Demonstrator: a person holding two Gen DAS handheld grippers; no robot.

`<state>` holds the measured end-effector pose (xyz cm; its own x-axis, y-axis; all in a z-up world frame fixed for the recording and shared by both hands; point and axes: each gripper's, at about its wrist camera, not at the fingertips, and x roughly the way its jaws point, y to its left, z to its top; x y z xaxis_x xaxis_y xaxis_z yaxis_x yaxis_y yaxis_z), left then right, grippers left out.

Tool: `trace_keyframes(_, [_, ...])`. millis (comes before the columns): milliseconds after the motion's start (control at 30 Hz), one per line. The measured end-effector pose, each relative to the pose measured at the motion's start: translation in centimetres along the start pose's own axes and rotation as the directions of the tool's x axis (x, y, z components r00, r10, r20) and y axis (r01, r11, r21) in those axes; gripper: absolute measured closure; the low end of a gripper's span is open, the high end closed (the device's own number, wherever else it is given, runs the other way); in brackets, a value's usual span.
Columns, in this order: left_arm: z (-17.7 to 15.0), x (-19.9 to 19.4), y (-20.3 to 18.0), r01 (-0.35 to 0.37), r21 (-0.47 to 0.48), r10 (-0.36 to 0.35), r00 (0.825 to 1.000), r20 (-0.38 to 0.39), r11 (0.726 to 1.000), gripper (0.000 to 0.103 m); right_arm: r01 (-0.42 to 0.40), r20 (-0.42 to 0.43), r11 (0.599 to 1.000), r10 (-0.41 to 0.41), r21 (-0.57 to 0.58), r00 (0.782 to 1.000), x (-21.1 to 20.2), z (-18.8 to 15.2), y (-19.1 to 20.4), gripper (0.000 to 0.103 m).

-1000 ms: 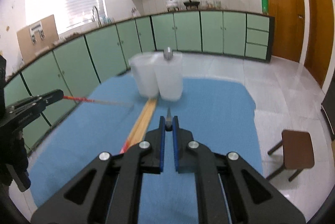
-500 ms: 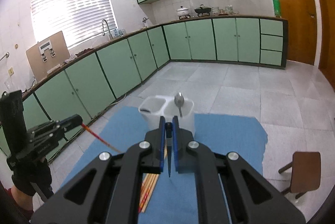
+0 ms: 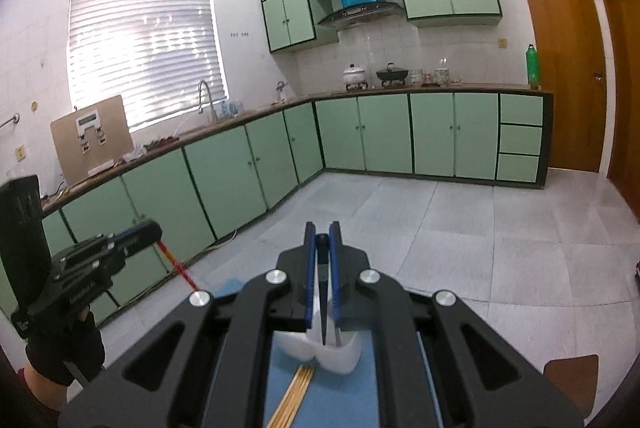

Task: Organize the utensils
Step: 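Lift both chopsticks over the white holder and drop them in, then bring both open grippers back down to the remaining chopsticks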

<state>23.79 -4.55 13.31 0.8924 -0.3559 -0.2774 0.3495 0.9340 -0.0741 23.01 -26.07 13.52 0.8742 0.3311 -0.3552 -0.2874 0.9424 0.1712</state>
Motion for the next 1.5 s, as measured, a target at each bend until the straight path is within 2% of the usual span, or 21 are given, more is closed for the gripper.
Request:
trace_keyframes(167, [1.9,3.8,0.1,-0.036,0.003,0.035,0.999,0.039,0.999,0.097,0.053,-0.008,0.998,-0.053,-0.014,0.999,3.3,0.4,-0.6,0.097])
trace_keyframes(367, [-0.5,8.4,0.1,-0.057,0.008,0.058,0.997,-0.045,0.998,0.097,0.066,-0.103,0.997,-0.069,-0.032,0.992,7.8,-2.2,-0.5,0.097])
trace_keyframes(467, [-2.4,9.5,0.1,-0.059,0.013,0.06,0.994,-0.093,0.998,0.097,0.066,-0.146,0.996,-0.074,-0.061,0.987,9.1,-3.5,0.4,0.097])
trace_keyframes(500, [-2.9,9.9,0.2,-0.06,0.015,0.061,0.992,-0.106,0.998,0.094,0.065,-0.163,0.996,-0.075,-0.068,0.984,9.5,-4.0,0.4,0.096])
trace_keyframes(600, [-4.0,10.0,0.4,-0.065,0.018,0.067,0.989,-0.13,0.998,0.075,0.066,-0.179,0.995,-0.079,-0.077,0.981,9.8,-4.9,0.7,0.094])
trace_keyframes(667, [-4.5,9.6,0.9,-0.064,0.001,0.063,0.989,-0.137,0.998,0.071,0.08,-0.165,0.994,-0.091,-0.071,0.982,9.4,-5.3,0.6,0.076])
trace_keyframes(700, [-4.7,9.3,1.1,-0.064,-0.006,0.063,0.989,-0.137,0.998,0.067,0.089,-0.155,0.994,-0.098,-0.065,0.983,9.0,-5.4,0.6,0.07])
trace_keyframes(733, [-4.9,8.9,1.4,-0.067,-0.013,0.064,0.988,-0.137,0.998,0.06,0.098,-0.14,0.993,-0.105,-0.059,0.985,8.5,-5.5,0.5,0.062])
trace_keyframes(800, [-5.2,8.0,1.8,-0.07,-0.02,0.067,0.988,-0.136,0.997,0.053,0.117,-0.114,0.992,-0.123,-0.056,0.986,7.2,-5.9,0.3,0.056])
trace_keyframes(867, [-5.7,6.9,2.0,-0.076,-0.017,0.073,0.989,-0.132,0.997,0.049,0.135,-0.093,0.99,-0.139,-0.051,0.986,6.1,-6.3,-0.1,0.044])
trace_keyframes(933, [-6.5,5.6,2.2,-0.085,-0.024,0.081,0.988,-0.134,0.996,0.04,0.153,-0.079,0.987,-0.156,-0.042,0.985,4.9,-7.0,-0.5,0.035])
trace_keyframes(967, [-7.2,4.8,2.2,-0.092,-0.03,0.087,0.987,-0.132,0.995,0.037,0.164,-0.073,0.986,-0.166,-0.036,0.983,4.2,-7.6,-0.6,0.027])
trace_keyframes(1033, [-8.6,3.3,2.2,-0.113,-0.026,0.109,0.985,-0.131,0.993,0.025,0.183,-0.069,0.983,-0.184,-0.029,0.98,3.1,-9.0,-0.8,0.018])
trace_keyframes(1067, [-9.1,2.9,2.2,-0.123,-0.018,0.12,0.984,-0.134,0.992,0.023,0.192,-0.072,0.981,-0.193,-0.027,0.979,2.6,-9.9,-0.9,0.013])
trace_keyframes(1100, [-10.1,2.2,2.1,-0.134,-0.009,0.132,0.981,-0.14,0.991,0.02,0.201,-0.081,0.979,-0.202,-0.025,0.976,2.2,-11.0,-0.9,0.012])
trace_keyframes(1200, [-13.3,1.0,2.2,-0.16,-0.006,0.156,0.969,-0.189,0.987,0.015,0.22,-0.13,0.975,-0.22,-0.013,0.967,1.2,-14.7,-0.6,0.01])
trace_keyframes(1300, [-17.4,0.2,2.1,-0.191,-0.018,0.18,0.95,-0.257,0.982,0.013,0.239,-0.171,0.971,-0.239,-0.02,0.956,0.6,-18.4,0.2,0.009])
trace_keyframes(1400, [-21.7,-0.2,2.3,-0.223,-0.017,0.204,0.918,-0.341,0.975,0.013,0.235,-0.232,0.972,-0.23,-0.008,0.945,0.6,-22.6,1.3,0.009])
trace_keyframes(1433, [-23.3,-0.2,2.4,-0.236,-0.018,0.212,0.901,-0.377,0.972,0.013,0.226,-0.257,0.974,-0.219,-0.004,0.941,0.8,-24.1,1.8,0.009])
trace_keyframes(1500, [-25.6,-0.1,2.6,-0.24,-0.028,0.205,0.879,-0.431,0.97,0.013,0.216,-0.301,0.976,-0.206,0.0,0.931,1.0,-26.6,2.7,0.009])
